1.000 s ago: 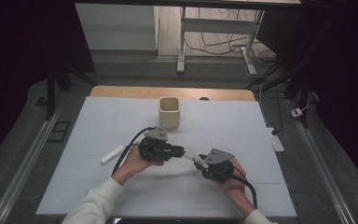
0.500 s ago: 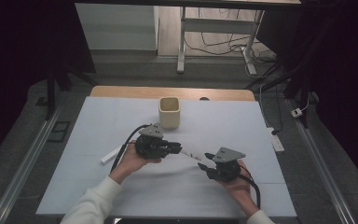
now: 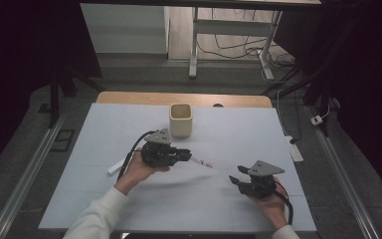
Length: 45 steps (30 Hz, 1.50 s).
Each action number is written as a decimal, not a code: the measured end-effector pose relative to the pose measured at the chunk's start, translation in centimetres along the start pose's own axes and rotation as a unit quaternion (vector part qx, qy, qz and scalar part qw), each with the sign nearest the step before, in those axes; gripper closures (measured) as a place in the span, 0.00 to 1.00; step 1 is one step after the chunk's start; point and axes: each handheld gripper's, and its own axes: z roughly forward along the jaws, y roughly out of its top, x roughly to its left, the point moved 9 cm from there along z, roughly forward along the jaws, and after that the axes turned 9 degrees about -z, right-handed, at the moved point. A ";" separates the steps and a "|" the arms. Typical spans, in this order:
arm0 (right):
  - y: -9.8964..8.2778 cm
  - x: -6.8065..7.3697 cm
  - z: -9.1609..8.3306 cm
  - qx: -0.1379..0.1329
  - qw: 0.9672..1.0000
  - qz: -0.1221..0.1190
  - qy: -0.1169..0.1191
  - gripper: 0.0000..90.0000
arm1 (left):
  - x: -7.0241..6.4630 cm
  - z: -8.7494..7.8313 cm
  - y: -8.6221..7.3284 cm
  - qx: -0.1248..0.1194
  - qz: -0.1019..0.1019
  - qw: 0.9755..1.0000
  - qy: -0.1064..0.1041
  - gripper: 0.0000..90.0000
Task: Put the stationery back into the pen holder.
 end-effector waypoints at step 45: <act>-2.1 -1.9 -1.4 0.009 1.000 0.011 -0.026 0.53 | 2.1 -4.7 2.3 -0.079 -0.030 0.996 0.021 0.88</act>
